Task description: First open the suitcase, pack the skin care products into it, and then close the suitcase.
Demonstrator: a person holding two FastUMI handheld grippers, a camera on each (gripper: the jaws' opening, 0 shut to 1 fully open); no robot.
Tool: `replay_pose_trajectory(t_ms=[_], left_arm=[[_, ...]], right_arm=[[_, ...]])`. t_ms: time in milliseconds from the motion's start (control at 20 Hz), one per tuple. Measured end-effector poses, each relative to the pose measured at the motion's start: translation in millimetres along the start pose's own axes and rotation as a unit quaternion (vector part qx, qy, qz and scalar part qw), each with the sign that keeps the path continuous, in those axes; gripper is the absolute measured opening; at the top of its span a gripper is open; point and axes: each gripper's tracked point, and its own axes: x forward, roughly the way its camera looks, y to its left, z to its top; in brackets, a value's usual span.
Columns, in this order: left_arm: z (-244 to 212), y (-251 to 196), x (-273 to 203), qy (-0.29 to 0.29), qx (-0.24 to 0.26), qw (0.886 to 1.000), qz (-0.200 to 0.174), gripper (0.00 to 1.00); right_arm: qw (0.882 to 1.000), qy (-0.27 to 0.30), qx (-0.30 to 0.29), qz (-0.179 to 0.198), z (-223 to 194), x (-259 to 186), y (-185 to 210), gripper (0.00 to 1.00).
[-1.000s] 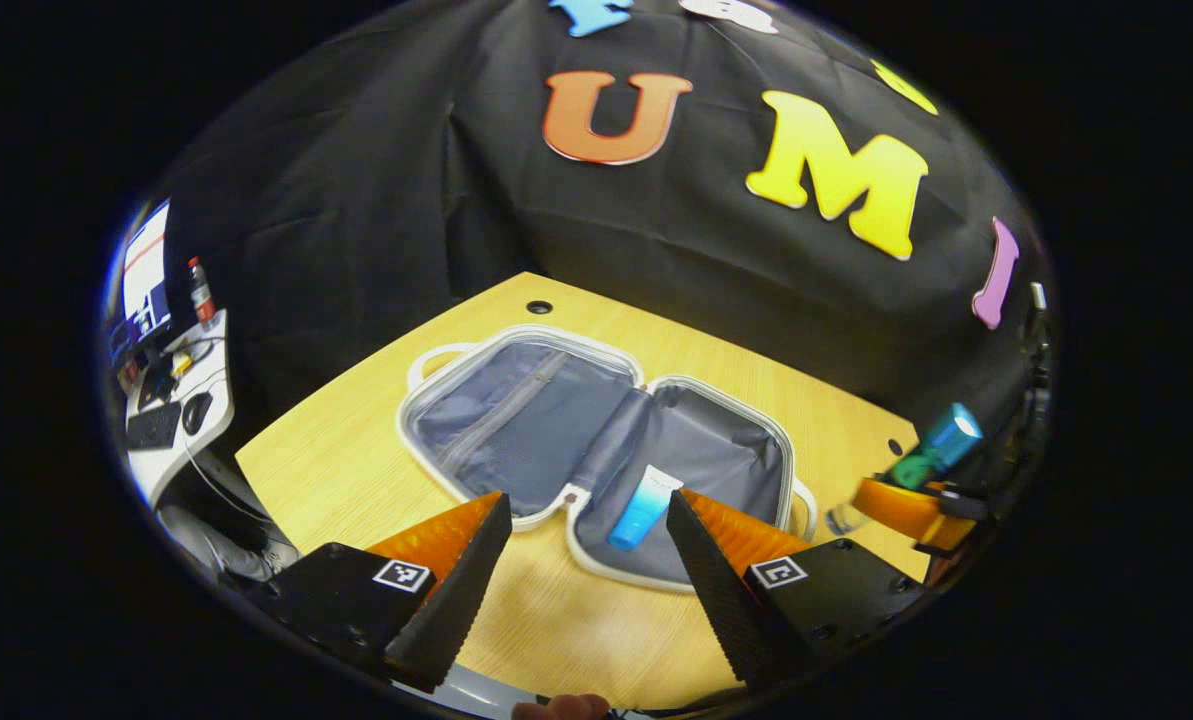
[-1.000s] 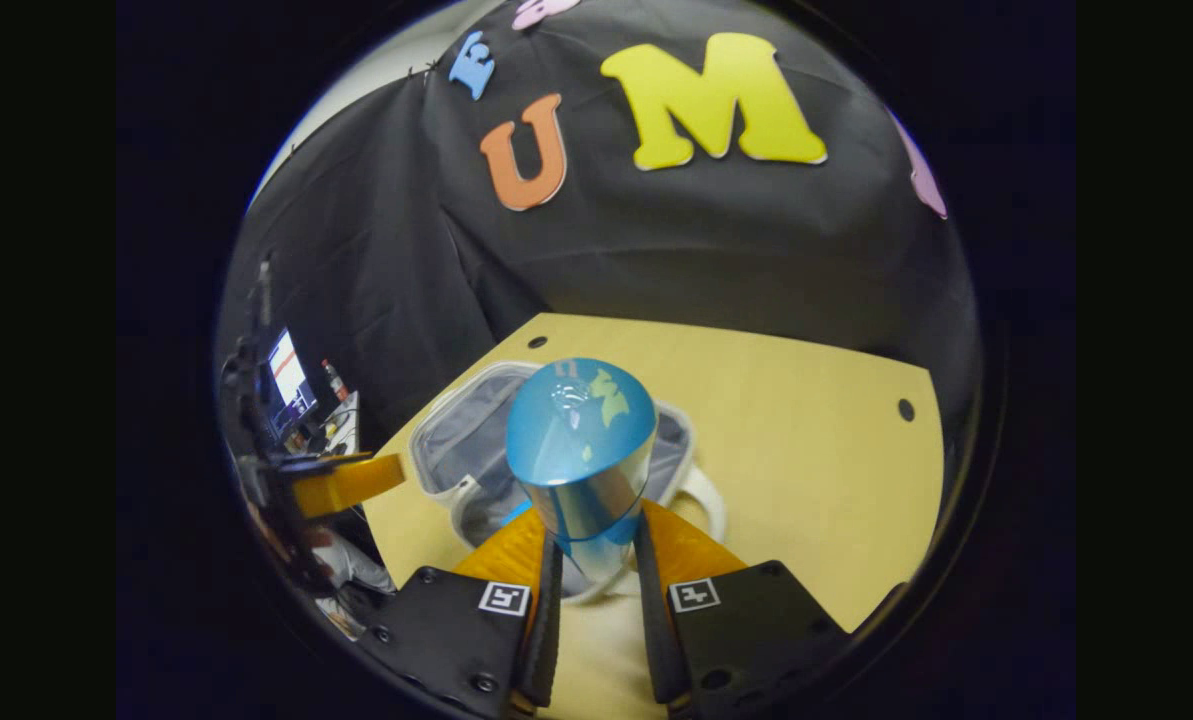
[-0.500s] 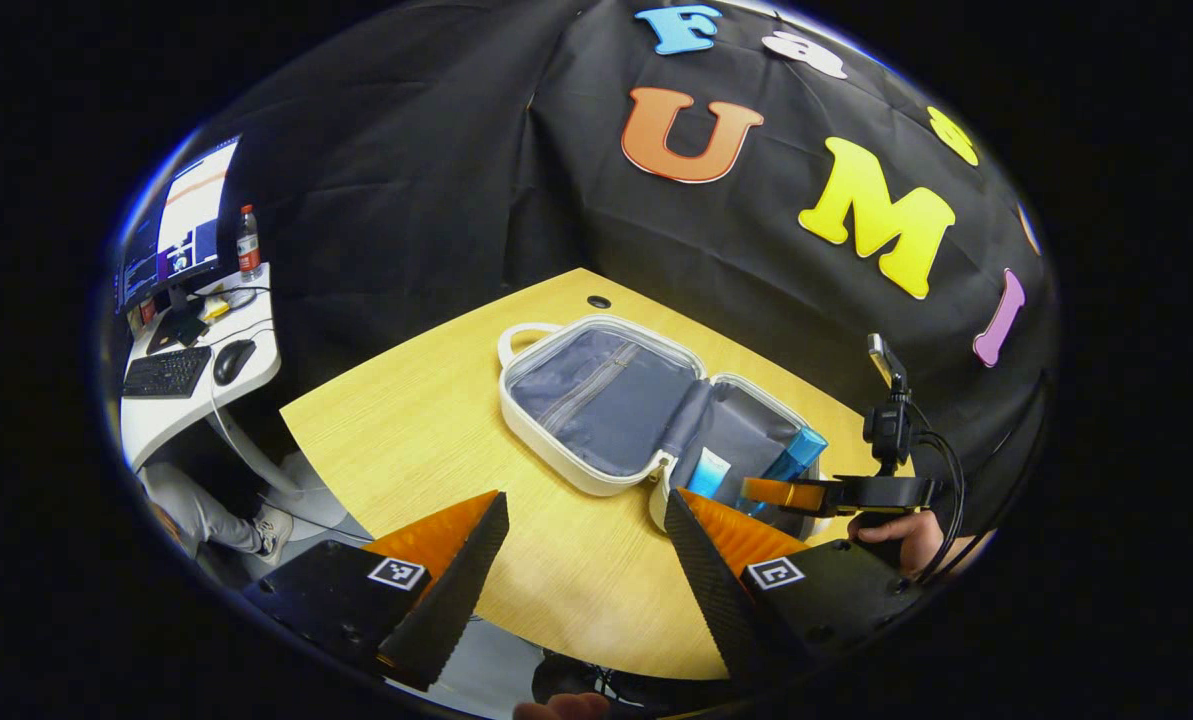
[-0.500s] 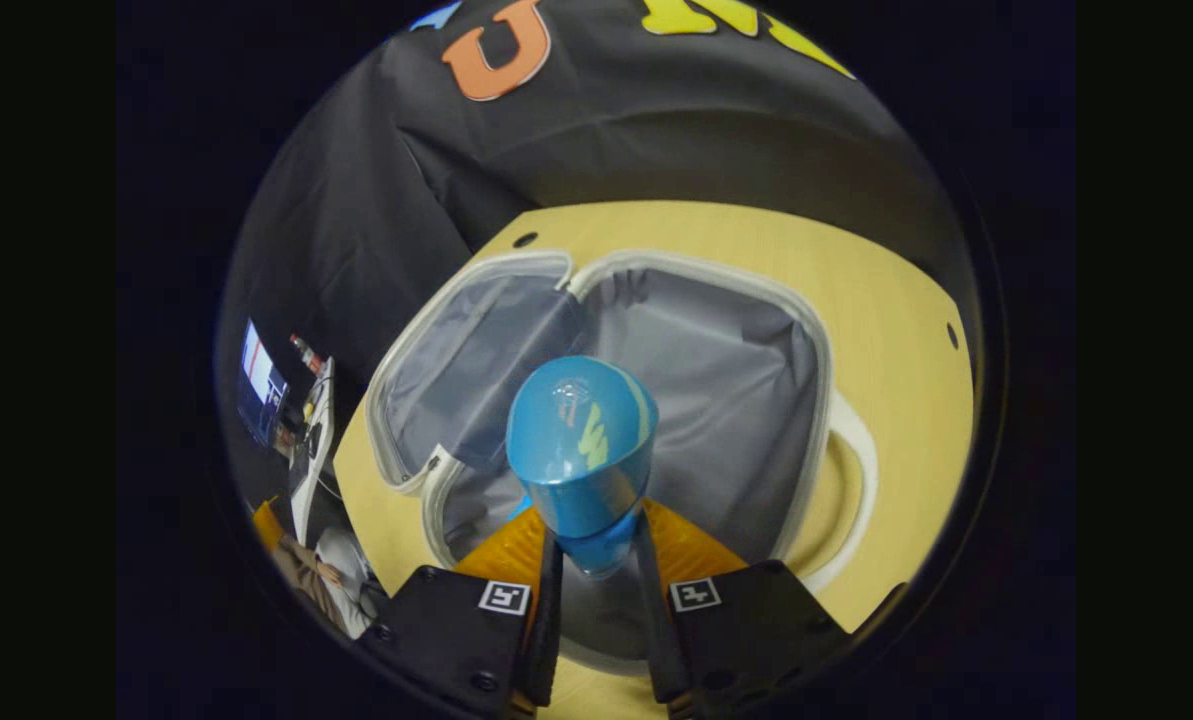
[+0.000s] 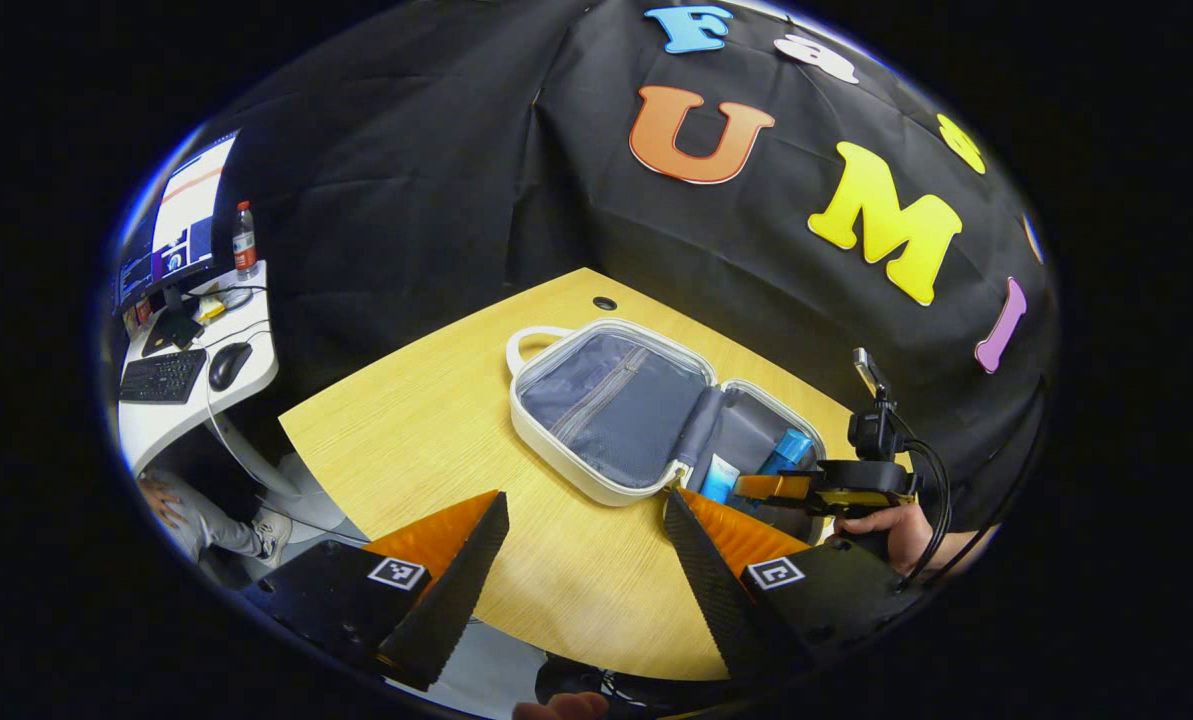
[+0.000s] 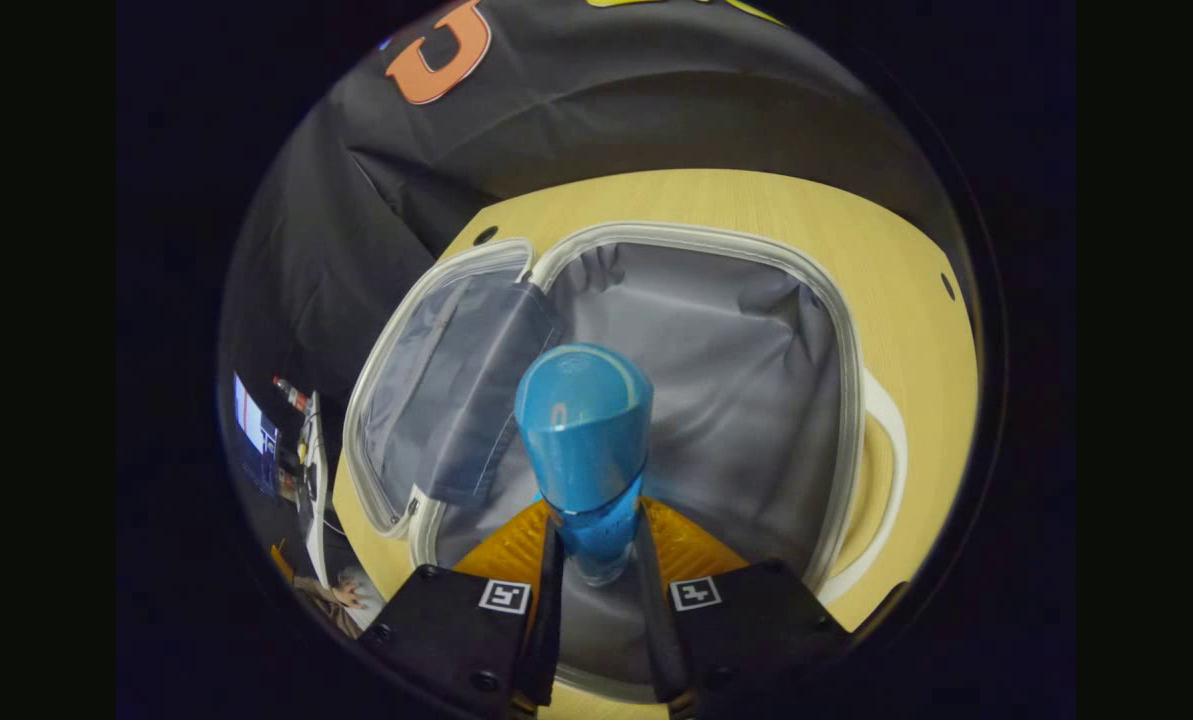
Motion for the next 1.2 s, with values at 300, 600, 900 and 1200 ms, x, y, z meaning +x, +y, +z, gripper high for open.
replay_pose_trajectory(t_ms=[300, 600, 900, 1200], left_arm=[[7.5, -6.3, 3.8, 0.001, 0.01, 1.0, -0.011, 1.0], [6.4, -9.2, 5.1, 0.009, 0.008, 1.0, -0.017, 1.0], [10.1, -22.0, 7.7, 0.011, 0.015, 0.999, -0.032, 1.0], [14.5, -28.6, 6.0, 0.008, 0.023, 0.999, -0.043, 1.0]], right_arm=[[0.999, 0.014, 0.032, -0.018, 2.8, 10.9, -6.4, 0.35], [0.998, 0.038, 0.031, -0.048, -15.4, 8.1, -26.5, 0.34], [0.997, 0.038, 0.014, -0.059, -14.7, 9.4, -26.1, 0.36], [0.997, 0.035, 0.015, -0.068, -15.2, 6.9, -27.5, 0.41]])
